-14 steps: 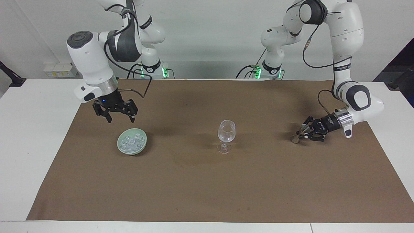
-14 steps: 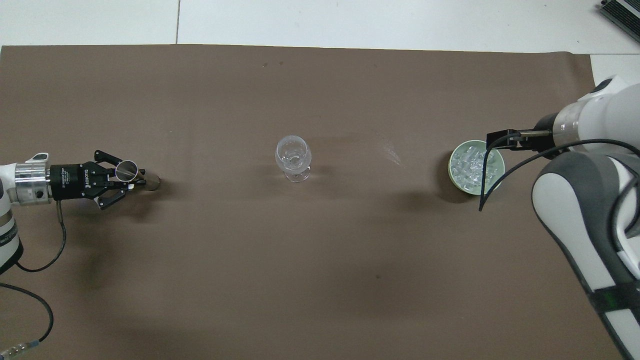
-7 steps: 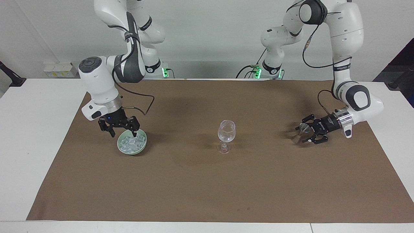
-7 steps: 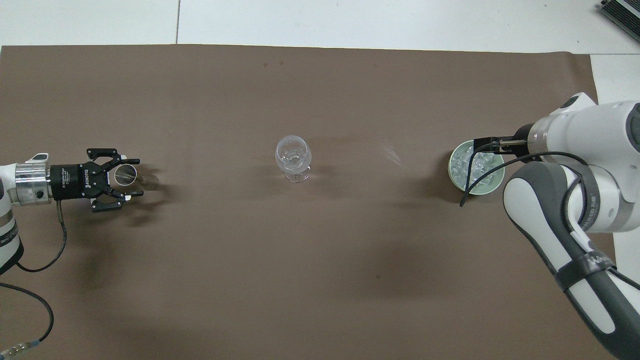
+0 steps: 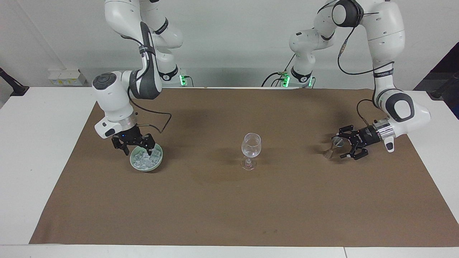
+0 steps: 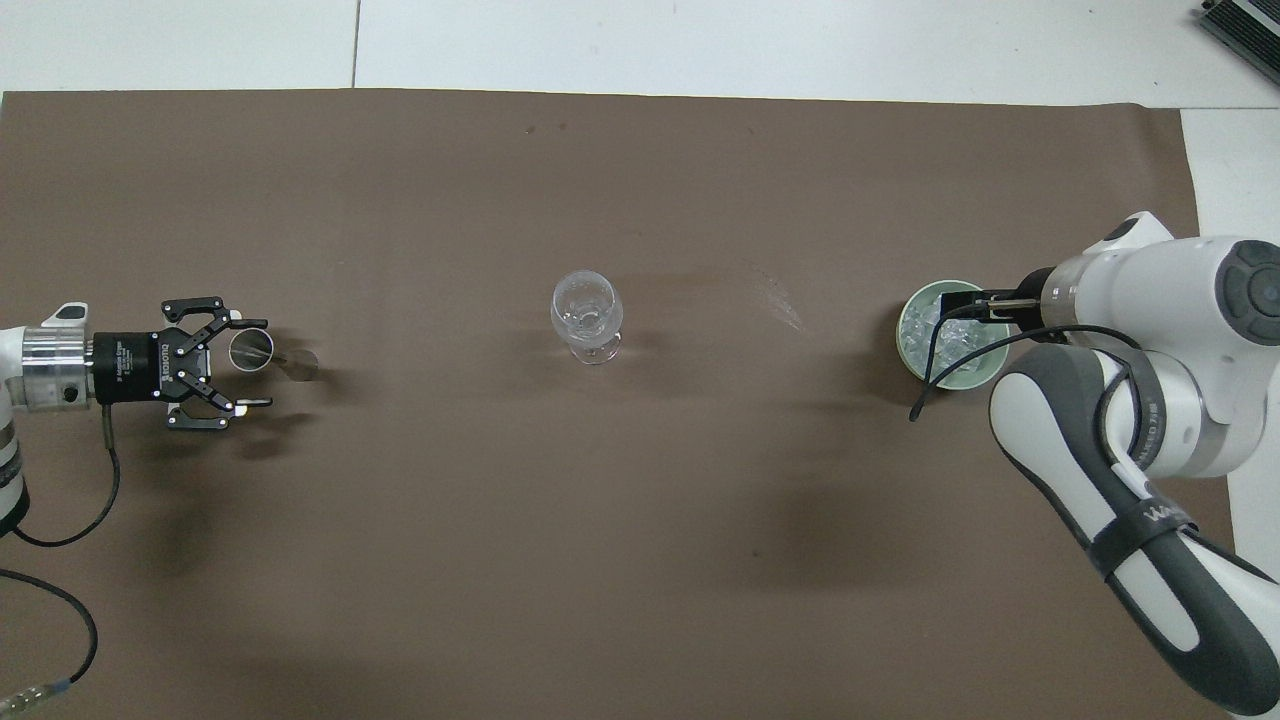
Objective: Pour wine and add ice with both arms
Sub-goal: 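Set down the cup with the left gripper while the right gripper reaches the ice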
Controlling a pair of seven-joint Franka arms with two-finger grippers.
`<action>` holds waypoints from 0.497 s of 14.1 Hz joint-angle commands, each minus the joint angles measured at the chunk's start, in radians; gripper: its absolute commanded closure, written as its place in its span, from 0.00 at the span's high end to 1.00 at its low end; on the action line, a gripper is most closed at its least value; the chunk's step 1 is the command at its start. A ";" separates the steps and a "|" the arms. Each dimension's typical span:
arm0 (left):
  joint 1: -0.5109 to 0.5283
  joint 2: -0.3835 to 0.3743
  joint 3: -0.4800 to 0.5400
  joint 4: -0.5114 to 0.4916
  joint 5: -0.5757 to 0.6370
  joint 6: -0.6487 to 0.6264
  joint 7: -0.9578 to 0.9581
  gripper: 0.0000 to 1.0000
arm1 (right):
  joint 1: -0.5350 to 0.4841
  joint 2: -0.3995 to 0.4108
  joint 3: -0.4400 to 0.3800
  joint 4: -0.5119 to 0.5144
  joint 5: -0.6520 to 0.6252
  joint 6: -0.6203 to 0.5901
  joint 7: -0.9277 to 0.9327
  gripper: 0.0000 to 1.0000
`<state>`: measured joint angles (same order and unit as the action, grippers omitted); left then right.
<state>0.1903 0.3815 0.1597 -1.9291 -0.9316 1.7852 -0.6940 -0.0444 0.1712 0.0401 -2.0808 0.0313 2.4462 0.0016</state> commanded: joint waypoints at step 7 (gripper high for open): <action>-0.026 -0.104 0.008 0.197 0.353 0.020 0.226 1.00 | 0.032 -0.007 0.001 -0.100 -0.002 0.132 -0.003 0.81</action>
<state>0.1859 0.2905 0.1576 -1.7743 -0.6523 1.7923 -0.5323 -0.0094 0.1776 0.0415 -2.1424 0.0314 2.5340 0.0021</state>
